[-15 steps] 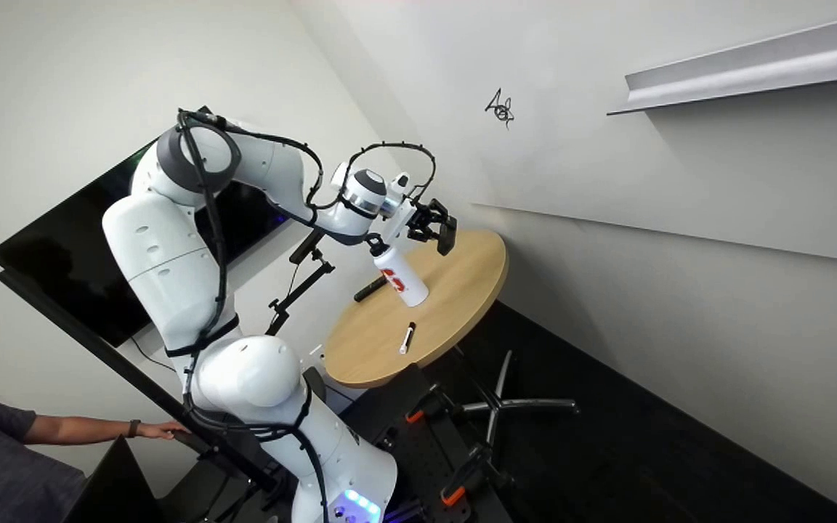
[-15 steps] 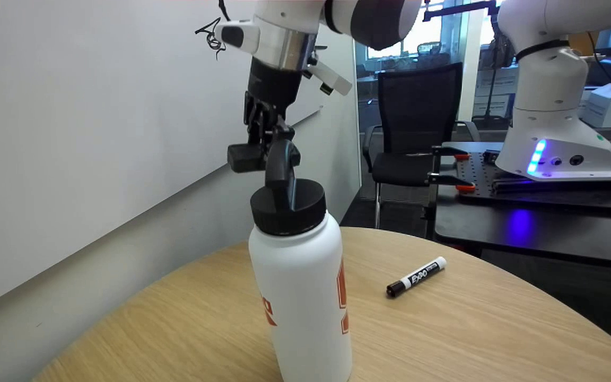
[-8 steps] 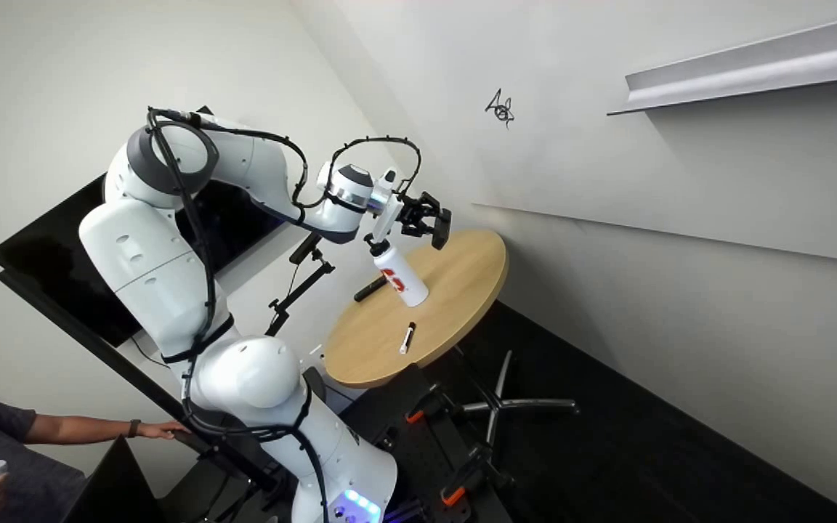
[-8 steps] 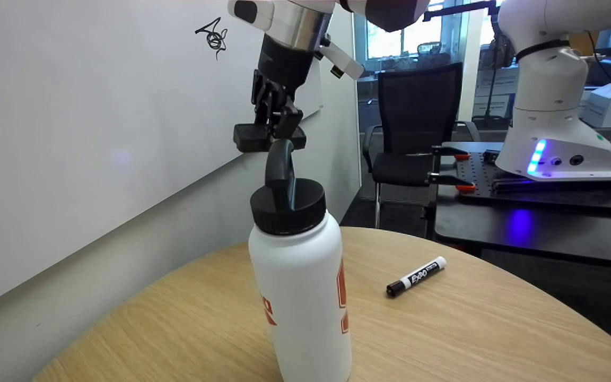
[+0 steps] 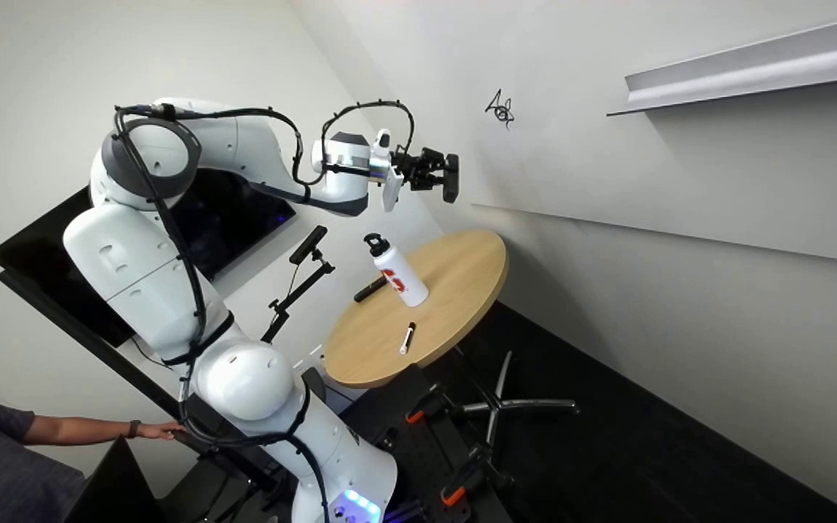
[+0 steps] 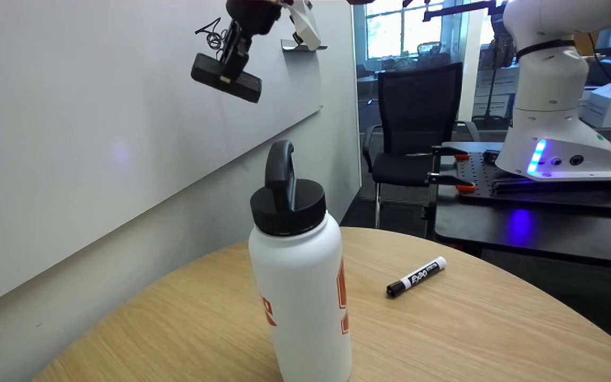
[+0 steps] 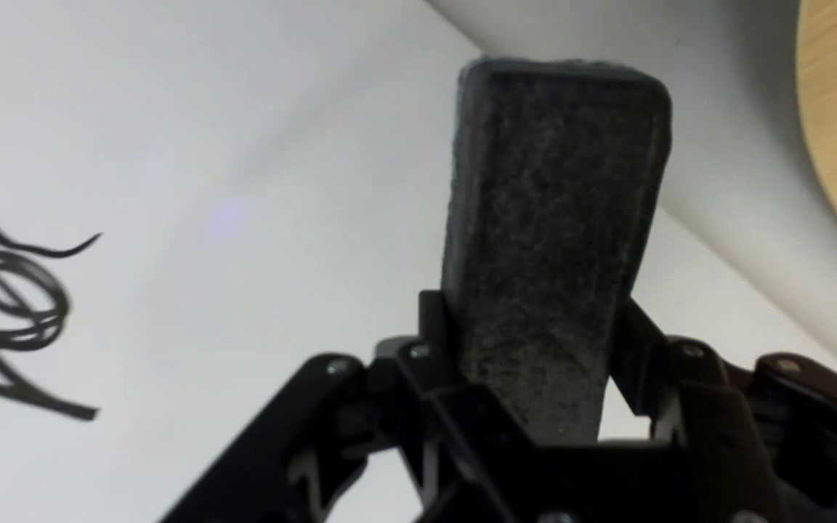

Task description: Pick up the duster and rub the white board

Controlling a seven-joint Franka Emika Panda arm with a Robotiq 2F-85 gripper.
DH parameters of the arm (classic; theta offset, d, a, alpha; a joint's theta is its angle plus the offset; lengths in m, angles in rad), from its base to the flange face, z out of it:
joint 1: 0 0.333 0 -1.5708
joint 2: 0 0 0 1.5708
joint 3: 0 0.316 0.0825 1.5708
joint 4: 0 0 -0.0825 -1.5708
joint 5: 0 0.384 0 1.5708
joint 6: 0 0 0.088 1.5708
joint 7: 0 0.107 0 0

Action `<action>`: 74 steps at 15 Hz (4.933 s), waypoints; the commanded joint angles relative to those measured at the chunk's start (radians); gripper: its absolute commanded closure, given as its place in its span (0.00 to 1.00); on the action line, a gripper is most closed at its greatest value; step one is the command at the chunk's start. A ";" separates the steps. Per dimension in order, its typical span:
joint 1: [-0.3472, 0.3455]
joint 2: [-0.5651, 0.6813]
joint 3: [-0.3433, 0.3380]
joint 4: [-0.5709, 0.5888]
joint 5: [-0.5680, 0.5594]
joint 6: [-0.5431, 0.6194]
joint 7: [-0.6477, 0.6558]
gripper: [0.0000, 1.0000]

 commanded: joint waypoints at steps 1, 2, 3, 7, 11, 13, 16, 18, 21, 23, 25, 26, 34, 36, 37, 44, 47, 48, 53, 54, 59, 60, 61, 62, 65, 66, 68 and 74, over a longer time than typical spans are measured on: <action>-0.027 -0.048 -0.029 0.029 -0.153 -0.001 0.198 0.70; -0.030 -0.056 -0.040 0.035 -0.207 0.000 0.269 0.70; -0.032 -0.061 -0.047 0.039 -0.272 0.001 0.351 0.70; -0.103 -0.050 0.022 0.048 -0.314 -0.002 0.399 0.45; -0.077 -0.052 -0.025 0.051 -0.372 0.054 0.479 0.70; -0.095 -0.056 -0.033 0.055 -0.451 0.098 0.575 0.70; -0.103 -0.061 -0.055 0.067 -0.646 0.123 0.831 0.70; -0.105 -0.045 -0.062 0.078 -0.728 0.100 0.953 0.70; -0.098 -0.047 -0.064 0.063 -0.699 0.092 0.919 0.45; -0.098 -0.047 -0.064 0.064 -0.700 0.092 0.923 0.70; -0.099 -0.045 -0.064 0.081 -0.775 0.105 1.001 0.70; -0.100 -0.047 -0.065 0.086 -0.810 0.112 1.041 0.70; -0.109 -0.026 -0.075 0.103 -1.035 0.066 1.368 0.70; -0.112 -0.014 -0.077 0.098 -1.059 0.012 1.365 0.70; -0.110 -0.011 -0.077 0.096 -1.065 -0.010 1.335 0.70; -0.189 -0.018 0.029 0.079 -1.074 -0.007 1.387 0.70; -0.155 -0.006 0.000 0.077 -1.169 -0.046 1.518 0.70; -0.155 -0.004 0.000 0.070 -1.220 -0.084 1.577 0.70; -0.244 0.020 0.060 0.034 -1.319 -0.218 1.725 0.70; -0.252 0.024 0.060 0.029 -1.322 -0.228 1.737 0.70; -0.290 0.012 0.042 -0.003 -1.308 -0.241 1.751 0.70; -0.300 0.004 0.037 -0.013 -1.306 -0.246 1.753 0.70; -0.310 -0.004 0.031 -0.021 -1.302 -0.247 1.757 0.70; -0.319 -0.010 0.027 -0.027 -1.300 -0.245 1.761 0.70; -0.334 -0.025 0.021 -0.017 -1.233 -0.233 1.726 0.70; -0.340 -0.031 0.018 -0.019 -1.223 -0.230 1.725 0.70; -0.349 -0.041 0.009 -0.024 -1.202 -0.231 1.725 0.70; -0.384 -0.074 -0.034 -0.056 -1.166 -0.232 1.725 0.70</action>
